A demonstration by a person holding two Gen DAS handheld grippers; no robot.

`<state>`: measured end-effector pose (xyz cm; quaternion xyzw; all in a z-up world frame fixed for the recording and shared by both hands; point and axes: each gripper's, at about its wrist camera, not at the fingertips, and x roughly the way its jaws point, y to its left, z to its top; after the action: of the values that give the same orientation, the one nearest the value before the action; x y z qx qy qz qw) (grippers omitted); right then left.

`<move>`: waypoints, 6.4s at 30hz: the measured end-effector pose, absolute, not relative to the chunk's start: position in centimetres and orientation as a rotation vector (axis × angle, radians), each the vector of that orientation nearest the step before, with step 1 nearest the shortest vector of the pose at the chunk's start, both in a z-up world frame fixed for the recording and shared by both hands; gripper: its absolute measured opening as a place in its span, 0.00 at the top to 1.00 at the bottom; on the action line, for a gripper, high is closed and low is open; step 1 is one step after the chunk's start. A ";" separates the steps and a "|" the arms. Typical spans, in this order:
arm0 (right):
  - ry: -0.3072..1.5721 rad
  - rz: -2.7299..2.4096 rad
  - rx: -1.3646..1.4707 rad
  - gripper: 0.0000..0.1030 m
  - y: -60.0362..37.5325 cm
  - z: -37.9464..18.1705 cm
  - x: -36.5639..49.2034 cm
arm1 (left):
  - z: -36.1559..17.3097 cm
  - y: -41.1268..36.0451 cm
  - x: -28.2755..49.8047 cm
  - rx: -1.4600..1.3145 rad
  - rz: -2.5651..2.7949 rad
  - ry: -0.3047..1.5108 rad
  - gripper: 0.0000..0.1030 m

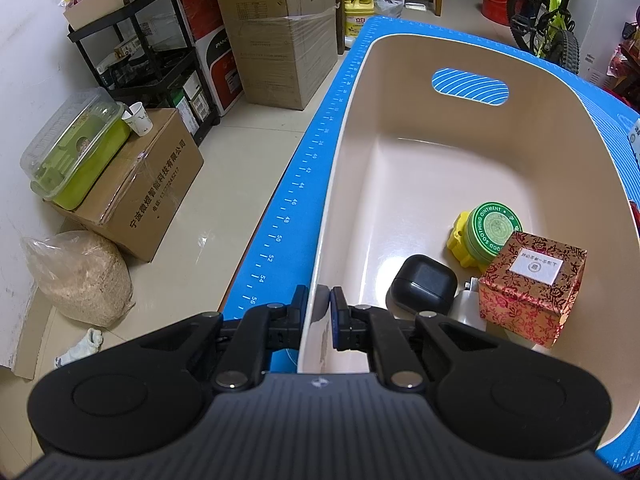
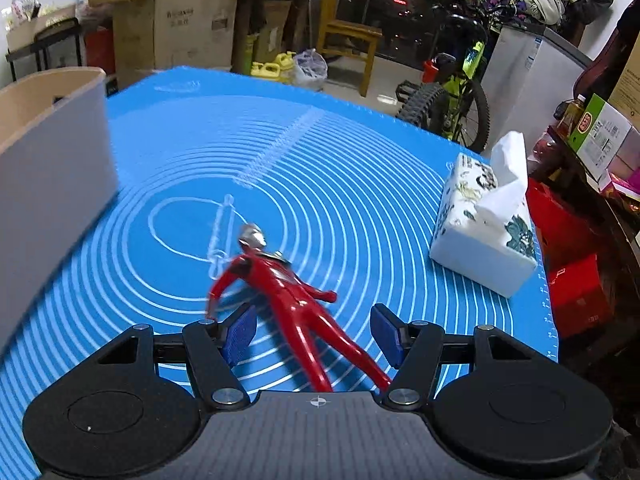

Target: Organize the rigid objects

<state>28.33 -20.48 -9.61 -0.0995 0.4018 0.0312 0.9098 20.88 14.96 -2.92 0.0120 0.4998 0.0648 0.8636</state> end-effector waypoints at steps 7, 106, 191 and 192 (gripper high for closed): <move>0.846 0.086 -0.113 0.35 -21.1 -11.1 30.1 | -3.1 14.8 20.9 0.029 0.136 1.048 0.87; 0.720 0.416 -0.169 0.37 0.9 1.3 22.9 | -1.8 14.7 20.5 0.029 0.165 1.024 0.85; 0.541 -0.022 0.084 0.07 -17.5 1.4 -10.9 | 1.5 -2.1 -4.2 0.195 -0.045 0.653 0.21; 0.540 -0.022 0.088 0.07 -17.5 1.3 -11.0 | 1.4 -2.0 -4.2 0.193 -0.045 0.655 0.21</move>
<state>-10.98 -17.55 1.31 0.0436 0.2666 -0.0107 0.9627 -4.15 -2.00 1.42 0.0947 0.3212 -0.0223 0.9420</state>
